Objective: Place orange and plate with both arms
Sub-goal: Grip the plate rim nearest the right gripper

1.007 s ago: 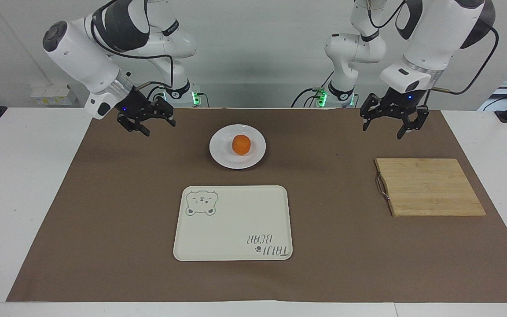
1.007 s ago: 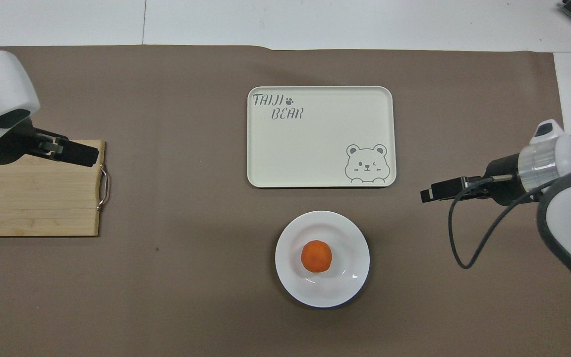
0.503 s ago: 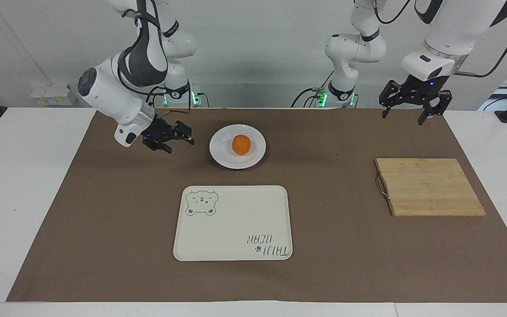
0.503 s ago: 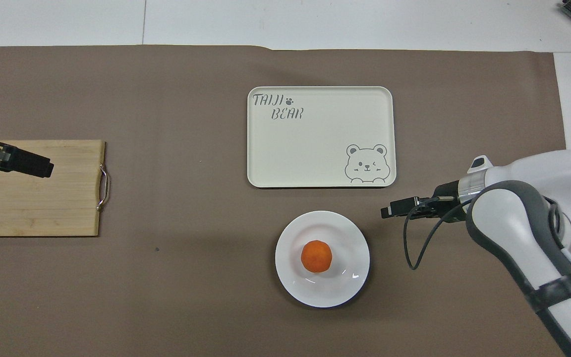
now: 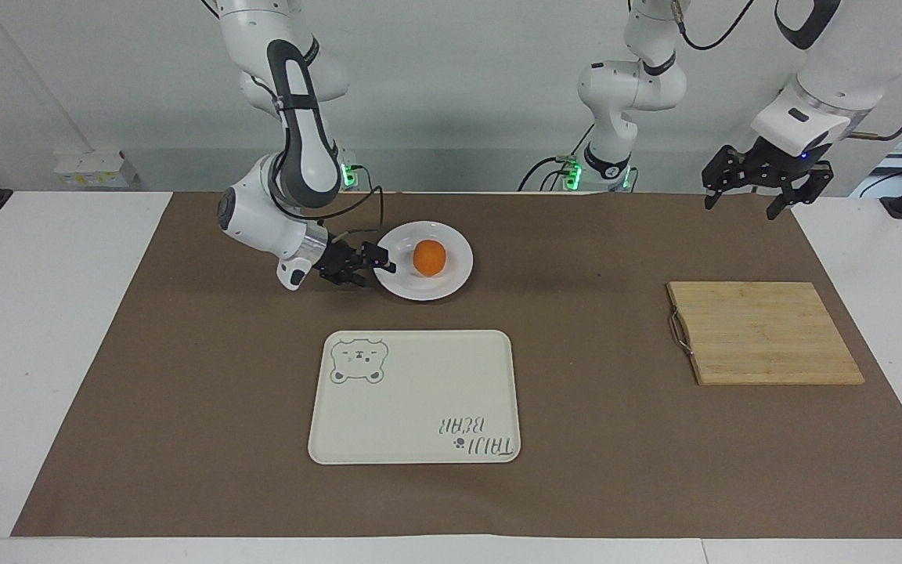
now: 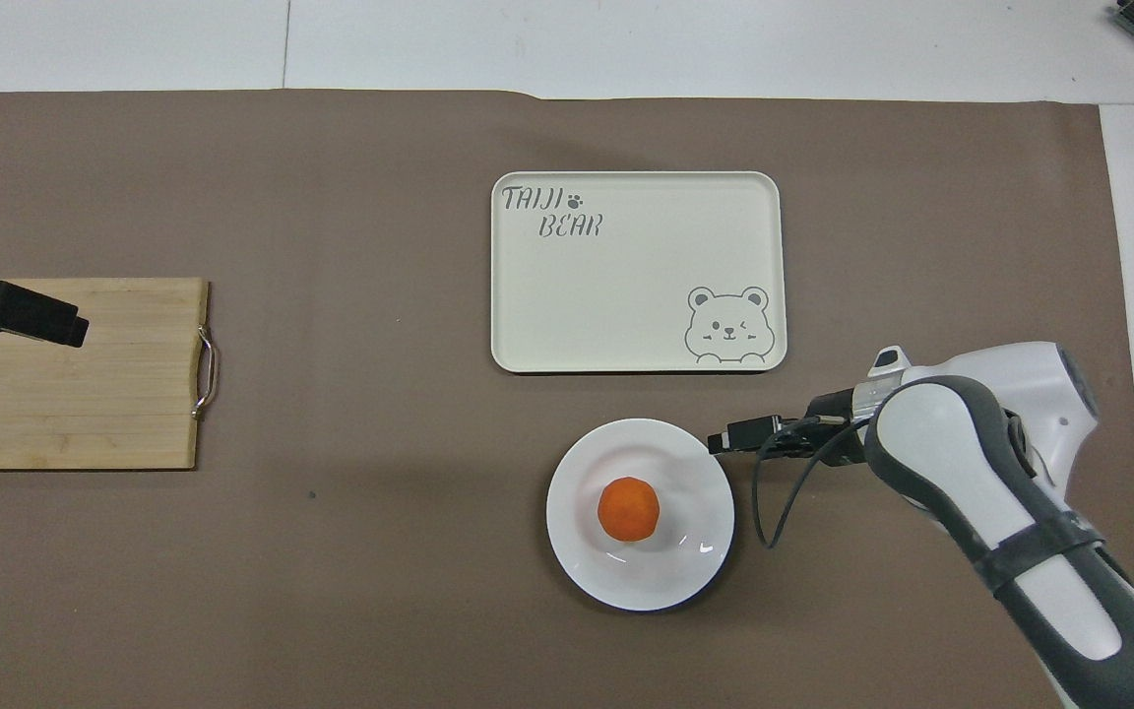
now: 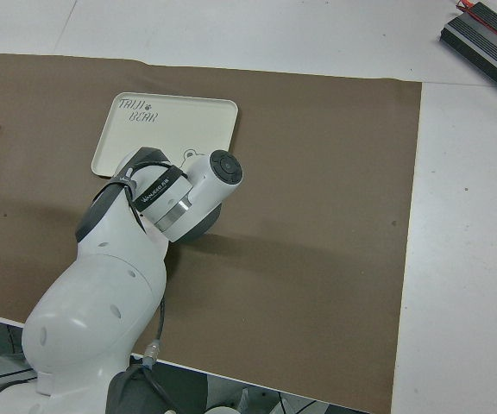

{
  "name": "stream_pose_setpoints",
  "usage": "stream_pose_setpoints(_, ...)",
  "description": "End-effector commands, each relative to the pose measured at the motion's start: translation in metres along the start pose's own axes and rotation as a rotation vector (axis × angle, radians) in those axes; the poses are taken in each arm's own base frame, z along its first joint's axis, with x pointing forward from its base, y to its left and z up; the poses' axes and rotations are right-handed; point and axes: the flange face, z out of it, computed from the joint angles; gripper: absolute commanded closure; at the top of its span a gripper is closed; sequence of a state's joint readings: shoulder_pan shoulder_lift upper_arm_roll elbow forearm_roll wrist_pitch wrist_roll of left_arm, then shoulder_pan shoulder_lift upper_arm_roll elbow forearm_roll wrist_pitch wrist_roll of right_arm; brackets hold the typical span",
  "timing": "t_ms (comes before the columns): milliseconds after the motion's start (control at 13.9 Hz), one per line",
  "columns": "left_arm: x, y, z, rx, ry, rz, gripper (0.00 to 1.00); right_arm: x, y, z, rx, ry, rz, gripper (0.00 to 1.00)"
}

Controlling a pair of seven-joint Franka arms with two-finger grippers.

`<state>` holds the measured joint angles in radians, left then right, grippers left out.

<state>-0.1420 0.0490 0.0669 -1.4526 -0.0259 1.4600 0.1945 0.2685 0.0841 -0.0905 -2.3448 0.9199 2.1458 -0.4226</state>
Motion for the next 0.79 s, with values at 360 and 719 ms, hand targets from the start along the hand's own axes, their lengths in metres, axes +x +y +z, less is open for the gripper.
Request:
stream_pose_setpoints(360,-0.004,0.003,-0.007,-0.004,0.026,0.009,0.00,-0.028,0.013,0.008,0.021,-0.007,-0.016,0.00)
stream_pose_setpoints(719,-0.005,-0.001,-0.008,-0.004,0.029,0.002,0.00,-0.037,0.016,0.010,0.038,-0.010,-0.011,0.20)
